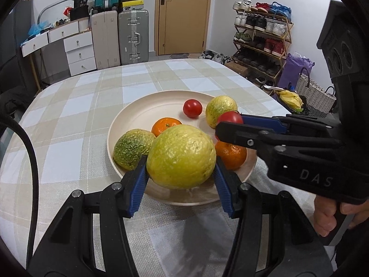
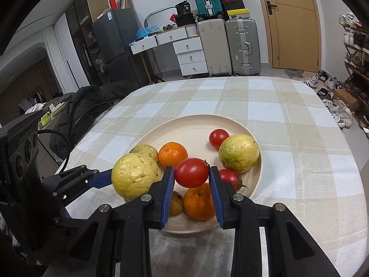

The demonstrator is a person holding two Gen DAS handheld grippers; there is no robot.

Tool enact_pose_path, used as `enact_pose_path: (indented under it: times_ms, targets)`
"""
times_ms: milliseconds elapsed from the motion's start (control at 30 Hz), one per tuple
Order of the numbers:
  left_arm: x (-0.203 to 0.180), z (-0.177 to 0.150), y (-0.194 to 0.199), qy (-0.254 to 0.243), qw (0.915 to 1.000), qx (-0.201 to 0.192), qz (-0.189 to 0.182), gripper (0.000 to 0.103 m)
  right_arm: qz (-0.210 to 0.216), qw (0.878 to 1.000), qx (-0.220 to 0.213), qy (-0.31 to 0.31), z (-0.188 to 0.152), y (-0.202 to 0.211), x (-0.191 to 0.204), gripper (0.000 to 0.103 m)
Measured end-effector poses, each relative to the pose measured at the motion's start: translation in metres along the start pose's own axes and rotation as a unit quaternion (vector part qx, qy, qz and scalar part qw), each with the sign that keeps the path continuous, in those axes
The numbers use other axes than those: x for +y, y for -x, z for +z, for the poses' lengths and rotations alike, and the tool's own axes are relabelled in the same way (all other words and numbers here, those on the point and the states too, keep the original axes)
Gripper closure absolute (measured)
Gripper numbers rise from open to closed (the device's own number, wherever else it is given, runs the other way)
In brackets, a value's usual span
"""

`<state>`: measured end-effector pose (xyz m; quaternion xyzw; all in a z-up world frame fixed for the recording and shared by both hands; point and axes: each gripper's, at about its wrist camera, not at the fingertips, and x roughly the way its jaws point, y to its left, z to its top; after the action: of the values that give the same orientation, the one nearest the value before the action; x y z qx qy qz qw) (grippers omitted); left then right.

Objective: Organize fruits
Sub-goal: 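Carry the tomato and citron into the white plate and open both tools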

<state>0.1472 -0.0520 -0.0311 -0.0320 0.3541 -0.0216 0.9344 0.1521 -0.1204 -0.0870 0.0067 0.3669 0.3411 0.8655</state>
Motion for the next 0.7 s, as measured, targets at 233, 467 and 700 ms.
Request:
enact_pose_path:
  times_ms: [233,467,700]
  targets:
    - [0.002,0.003,-0.007,0.002,1.0,0.007,0.004,0.051,-0.001,1.0,0.012,-0.006,-0.001,-0.011,-0.002,0.071]
    - [-0.002,0.002,-0.009,-0.013,0.9998,0.012,0.005,0.051,0.0,1.0,0.018,-0.019,0.001,-0.018,-0.005,0.071]
    - [-0.005,0.002,-0.009,-0.016,0.9998,0.012,0.01,0.051,-0.007,1.0,0.015,-0.019,-0.001,-0.012,-0.006,0.065]
